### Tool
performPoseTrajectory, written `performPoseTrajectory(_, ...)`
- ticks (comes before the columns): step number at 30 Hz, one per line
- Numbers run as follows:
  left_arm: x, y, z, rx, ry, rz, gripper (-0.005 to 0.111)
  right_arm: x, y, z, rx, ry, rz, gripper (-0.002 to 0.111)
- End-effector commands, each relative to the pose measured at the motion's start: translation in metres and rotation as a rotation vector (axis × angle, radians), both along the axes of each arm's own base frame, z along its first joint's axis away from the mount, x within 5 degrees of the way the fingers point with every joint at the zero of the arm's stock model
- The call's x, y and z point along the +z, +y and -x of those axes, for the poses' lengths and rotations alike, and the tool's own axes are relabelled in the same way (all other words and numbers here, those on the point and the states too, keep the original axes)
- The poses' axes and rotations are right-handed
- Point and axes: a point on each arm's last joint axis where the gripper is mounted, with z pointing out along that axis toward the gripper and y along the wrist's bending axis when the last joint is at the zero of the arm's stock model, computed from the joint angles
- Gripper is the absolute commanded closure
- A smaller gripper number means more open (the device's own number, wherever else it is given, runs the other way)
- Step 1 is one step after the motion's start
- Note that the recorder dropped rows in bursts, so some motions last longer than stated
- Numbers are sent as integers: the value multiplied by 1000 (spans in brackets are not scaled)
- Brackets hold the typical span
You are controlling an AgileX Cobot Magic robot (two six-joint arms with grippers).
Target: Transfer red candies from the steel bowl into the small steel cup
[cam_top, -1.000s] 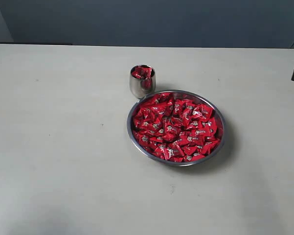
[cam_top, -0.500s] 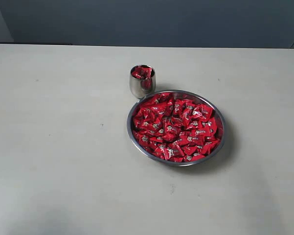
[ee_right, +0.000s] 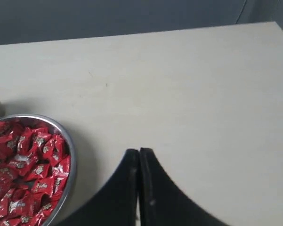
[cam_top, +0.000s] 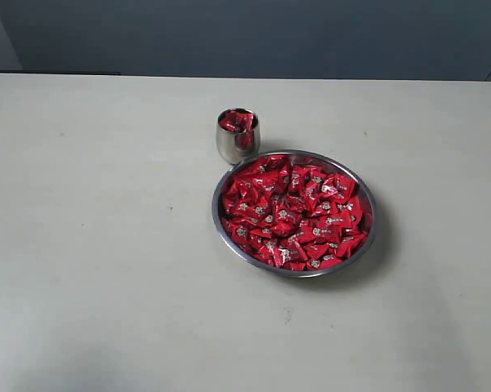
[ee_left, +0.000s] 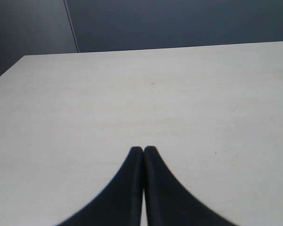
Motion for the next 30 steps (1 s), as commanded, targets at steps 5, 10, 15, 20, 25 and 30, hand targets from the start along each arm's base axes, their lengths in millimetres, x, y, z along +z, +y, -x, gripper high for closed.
performPoseTrajectory(5,-1,0,0,-8,-8,-2,106,-2,-32,50,-208,-206,66,109)
performPoseTrajectory(10,-1,0,0,-8,-8,-2,106,-46,-32,68,-214,-323,64,109)
performPoseTrajectory(15,-1,0,0,-8,-8,-2,106,-78,-27,78,-152,-385,68,109)
performPoseTrajectory(20,-1,0,0,-8,-8,-2,106,-76,-27,82,-142,-416,94,109)
performPoseTrajectory(25,-1,0,0,-8,-8,-2,106,-77,-27,82,-143,-409,84,109)
performPoseTrajectory(30,-1,0,0,-8,-8,-2,106,-87,-21,81,-55,-371,124,109)
